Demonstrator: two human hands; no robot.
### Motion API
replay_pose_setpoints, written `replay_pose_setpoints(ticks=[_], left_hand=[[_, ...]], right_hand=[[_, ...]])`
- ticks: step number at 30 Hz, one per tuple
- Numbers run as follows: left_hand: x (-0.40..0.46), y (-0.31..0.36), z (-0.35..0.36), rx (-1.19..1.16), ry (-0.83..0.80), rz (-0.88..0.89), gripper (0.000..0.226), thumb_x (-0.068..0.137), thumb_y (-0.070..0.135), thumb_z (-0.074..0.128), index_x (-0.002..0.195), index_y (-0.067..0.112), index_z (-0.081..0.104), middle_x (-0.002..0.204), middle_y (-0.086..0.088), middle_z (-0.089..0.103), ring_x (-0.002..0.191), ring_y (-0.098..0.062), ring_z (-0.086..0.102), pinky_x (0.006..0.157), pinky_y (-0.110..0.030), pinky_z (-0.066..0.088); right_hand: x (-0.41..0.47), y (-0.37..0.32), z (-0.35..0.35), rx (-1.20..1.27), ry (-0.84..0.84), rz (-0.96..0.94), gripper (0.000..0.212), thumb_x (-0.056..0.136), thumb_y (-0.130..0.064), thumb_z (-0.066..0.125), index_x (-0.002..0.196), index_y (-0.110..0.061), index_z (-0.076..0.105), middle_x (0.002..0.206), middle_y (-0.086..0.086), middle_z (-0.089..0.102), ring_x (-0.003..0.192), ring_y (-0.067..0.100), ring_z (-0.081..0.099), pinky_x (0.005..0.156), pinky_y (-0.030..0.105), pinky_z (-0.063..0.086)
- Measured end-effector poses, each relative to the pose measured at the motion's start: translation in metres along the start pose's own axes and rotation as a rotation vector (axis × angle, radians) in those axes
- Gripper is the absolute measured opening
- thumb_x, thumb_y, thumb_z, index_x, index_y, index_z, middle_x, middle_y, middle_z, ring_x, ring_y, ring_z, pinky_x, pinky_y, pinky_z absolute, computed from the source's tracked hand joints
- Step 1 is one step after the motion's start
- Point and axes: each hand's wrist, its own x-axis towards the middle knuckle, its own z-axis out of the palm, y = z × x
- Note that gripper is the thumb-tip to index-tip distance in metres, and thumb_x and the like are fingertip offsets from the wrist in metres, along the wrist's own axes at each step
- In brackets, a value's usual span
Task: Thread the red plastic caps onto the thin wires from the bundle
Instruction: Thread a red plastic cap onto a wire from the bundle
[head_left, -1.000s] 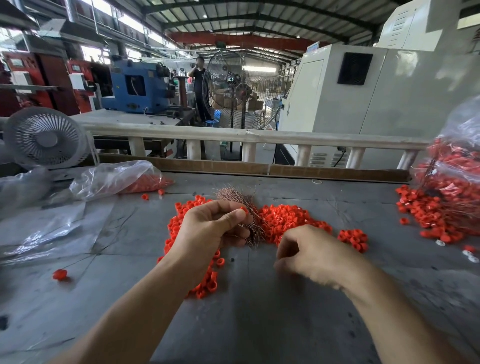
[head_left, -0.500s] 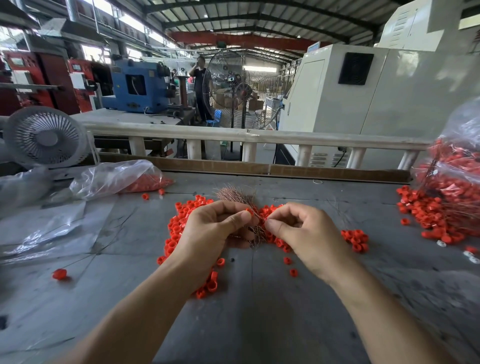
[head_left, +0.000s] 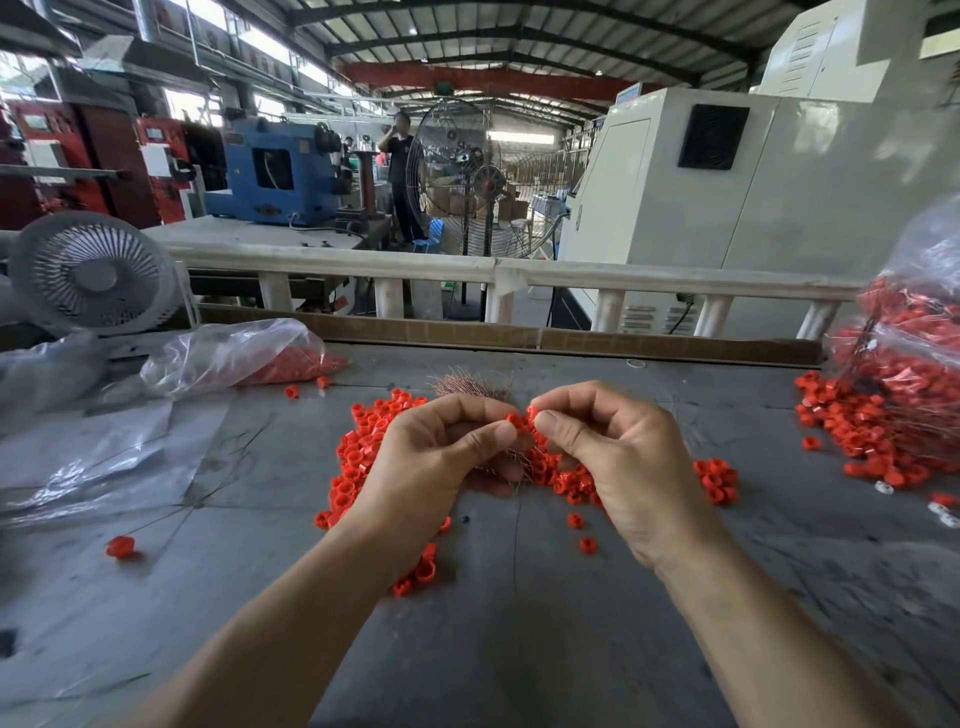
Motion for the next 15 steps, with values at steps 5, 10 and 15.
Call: replay_pose_setpoints(ticks=[5,10,15], left_hand=[[-0.0006,0.0009,0.0024,0.019,0.005,0.047,0.015,0.077,0.019,0.078,0.091,0.013,0.078,0.085,-0.012,0.076,0.068,-0.021,0.072,0.058,-0.026,0.058],[-0.0007,0.0010,0.0046,0.060,0.025,0.084,0.024,0.078,0.014,0.075,0.098,0.002,0.071,0.081,-0.011,0.075,0.066,-0.019,0.071,0.056,-0.024,0.057],[-0.0014,0.0001,0.0049,0.097,0.035,0.120,0.029,0.078,0.014,0.075,0.101,-0.001,0.071,0.083,-0.016,0.075,0.066,-0.020,0.071,0.058,-0.025,0.057]], right_hand=[[-0.0048,-0.0045,0.0056,-0.115,-0.001,-0.097,0.012,0.088,-0.006,0.077,0.090,-0.018,0.078,0.084,-0.006,0.078,0.082,0.009,0.073,0.079,0.022,0.058],[-0.0075,-0.0069,0.0054,-0.200,0.013,-0.146,0.012,0.088,-0.009,0.077,0.090,-0.021,0.079,0.083,-0.012,0.076,0.084,0.008,0.072,0.078,0.023,0.057],[-0.0075,-0.0081,0.0058,-0.247,0.030,-0.218,0.013,0.086,-0.008,0.079,0.090,-0.021,0.079,0.085,-0.014,0.075,0.088,0.006,0.071,0.079,0.017,0.052]])
